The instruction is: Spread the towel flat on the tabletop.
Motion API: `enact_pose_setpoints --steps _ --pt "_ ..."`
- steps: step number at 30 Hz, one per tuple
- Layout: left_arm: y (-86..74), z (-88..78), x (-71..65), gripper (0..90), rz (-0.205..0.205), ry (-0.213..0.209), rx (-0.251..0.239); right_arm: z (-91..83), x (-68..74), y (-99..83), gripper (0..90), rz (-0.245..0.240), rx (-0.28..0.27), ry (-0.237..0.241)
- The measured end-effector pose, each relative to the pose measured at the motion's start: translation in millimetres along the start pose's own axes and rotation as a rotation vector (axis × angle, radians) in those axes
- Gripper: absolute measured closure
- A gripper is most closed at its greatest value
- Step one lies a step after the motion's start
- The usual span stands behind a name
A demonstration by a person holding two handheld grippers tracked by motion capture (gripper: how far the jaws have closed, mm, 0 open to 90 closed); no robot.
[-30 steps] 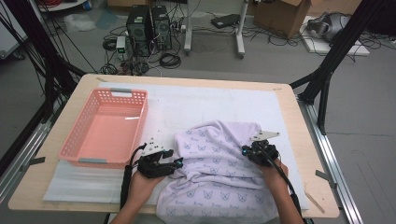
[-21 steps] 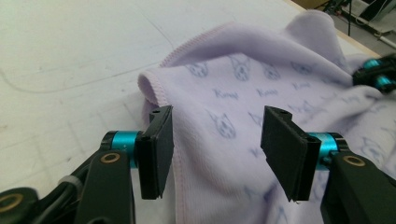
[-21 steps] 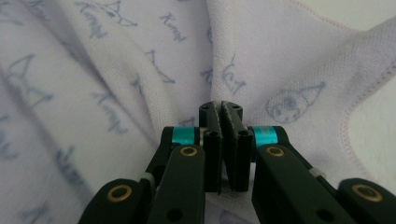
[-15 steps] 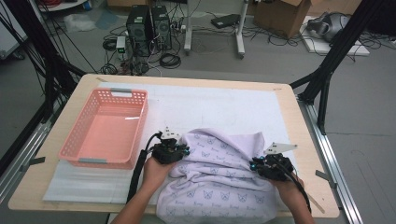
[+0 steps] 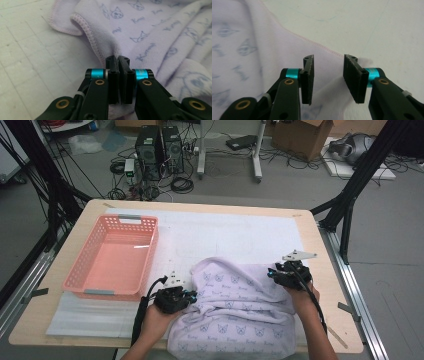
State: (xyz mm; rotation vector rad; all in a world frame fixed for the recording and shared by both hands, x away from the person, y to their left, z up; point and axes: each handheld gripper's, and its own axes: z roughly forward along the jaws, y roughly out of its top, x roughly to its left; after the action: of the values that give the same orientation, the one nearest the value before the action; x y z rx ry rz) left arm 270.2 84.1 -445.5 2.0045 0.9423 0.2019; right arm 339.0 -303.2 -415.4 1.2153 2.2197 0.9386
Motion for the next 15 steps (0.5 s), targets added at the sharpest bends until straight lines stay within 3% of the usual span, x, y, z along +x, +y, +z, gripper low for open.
enact_pose_setpoints --steps 3,5,7,8,9,10,13,15 --pt "-4.9 -4.9 -4.2 86.2 0.013 -0.015 0.0 14.6 -2.1 1.7 58.7 0.005 0.025 -0.016" --pt "-6.0 -6.9 -4.6 85.1 0.011 -0.018 -0.003 23.1 -4.4 -1.2 61.9 -0.013 0.086 -0.044" --pt "-3.7 -8.0 -2.0 74.6 0.005 -0.008 -0.016 25.7 -6.0 -5.5 68.7 -0.018 0.103 -0.05" --pt "-1.3 -9.2 -0.7 65.4 0.005 0.008 -0.023 24.1 -7.6 -7.7 80.0 -0.009 0.097 -0.035" --pt "2.3 -10.8 0.1 58.7 0.017 0.029 -0.044 22.1 -7.9 -9.3 87.2 -0.023 0.102 -0.046" --pt "6.0 -12.4 0.9 54.2 0.028 0.038 -0.064 19.2 -8.0 -11.2 87.8 -0.057 0.116 -0.079" --pt "20.0 -16.8 4.5 47.4 0.035 0.042 -0.125 11.7 -13.2 -19.3 88.4 -0.044 0.126 -0.163" --pt "31.1 -15.2 8.6 46.6 0.042 0.048 -0.149 4.7 -20.8 -28.4 86.7 0.02 0.092 -0.149"
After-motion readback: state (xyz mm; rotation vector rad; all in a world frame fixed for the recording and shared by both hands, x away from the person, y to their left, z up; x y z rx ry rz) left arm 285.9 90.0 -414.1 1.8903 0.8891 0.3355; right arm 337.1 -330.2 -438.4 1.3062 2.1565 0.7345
